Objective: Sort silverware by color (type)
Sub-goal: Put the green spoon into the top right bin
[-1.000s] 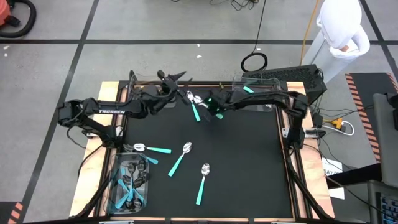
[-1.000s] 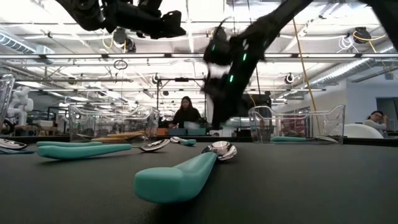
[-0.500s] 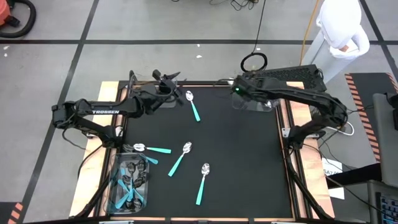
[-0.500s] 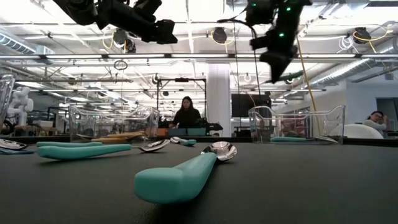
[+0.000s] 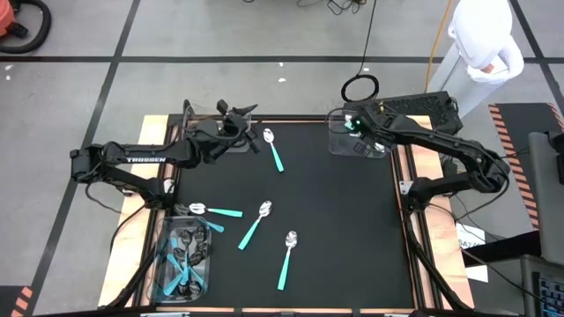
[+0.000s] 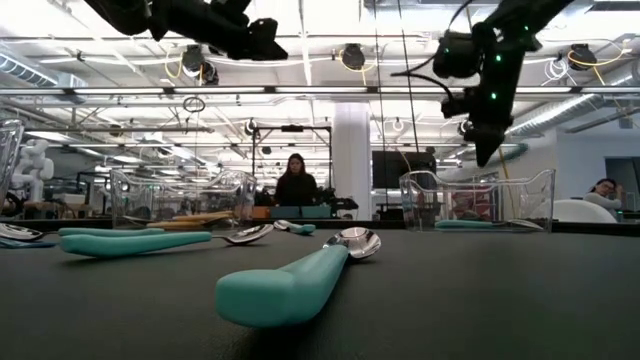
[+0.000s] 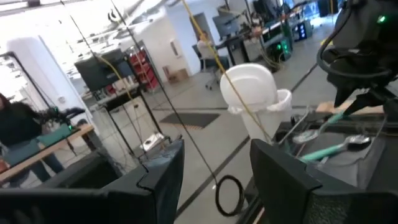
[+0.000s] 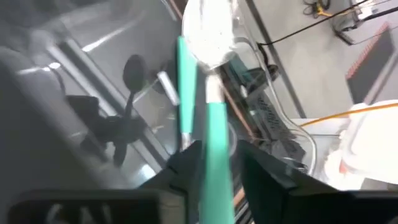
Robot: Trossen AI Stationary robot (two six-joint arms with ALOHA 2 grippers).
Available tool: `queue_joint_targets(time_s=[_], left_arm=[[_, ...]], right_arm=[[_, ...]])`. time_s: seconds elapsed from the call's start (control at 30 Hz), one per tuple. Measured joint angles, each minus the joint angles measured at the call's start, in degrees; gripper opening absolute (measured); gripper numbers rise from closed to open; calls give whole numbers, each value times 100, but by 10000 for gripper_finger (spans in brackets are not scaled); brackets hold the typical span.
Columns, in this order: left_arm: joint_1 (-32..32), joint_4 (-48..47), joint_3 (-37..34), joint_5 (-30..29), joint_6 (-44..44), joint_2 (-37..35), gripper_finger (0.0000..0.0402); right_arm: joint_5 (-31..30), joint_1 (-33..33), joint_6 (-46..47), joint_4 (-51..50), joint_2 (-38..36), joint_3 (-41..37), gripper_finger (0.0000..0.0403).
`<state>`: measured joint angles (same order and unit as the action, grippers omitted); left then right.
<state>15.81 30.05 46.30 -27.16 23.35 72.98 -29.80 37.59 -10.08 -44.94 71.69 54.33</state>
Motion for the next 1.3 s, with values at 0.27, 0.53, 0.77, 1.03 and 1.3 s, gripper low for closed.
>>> queue_joint_targets(time_s=[0.27,0.53,0.77,1.03,1.3], left_arm=[[113,-271,0,241,-46,47,187],[149,-278,0,113,-50,47,187],[147,-346,0,-414,159,47,187],[146,-456,0,-1061,253,32,187],[147,-351,0,-1060,99,23,187]], right_arm=[[6,67,124,555,-20,-161,199],[2398,-83,1792,1748,-21,17,221],[2544,-996,2354,3324,432,33,215],[1924,-1924,3120,4821,1667,111,215],[1503,-2095,3442,4128,3340,1538,215]])
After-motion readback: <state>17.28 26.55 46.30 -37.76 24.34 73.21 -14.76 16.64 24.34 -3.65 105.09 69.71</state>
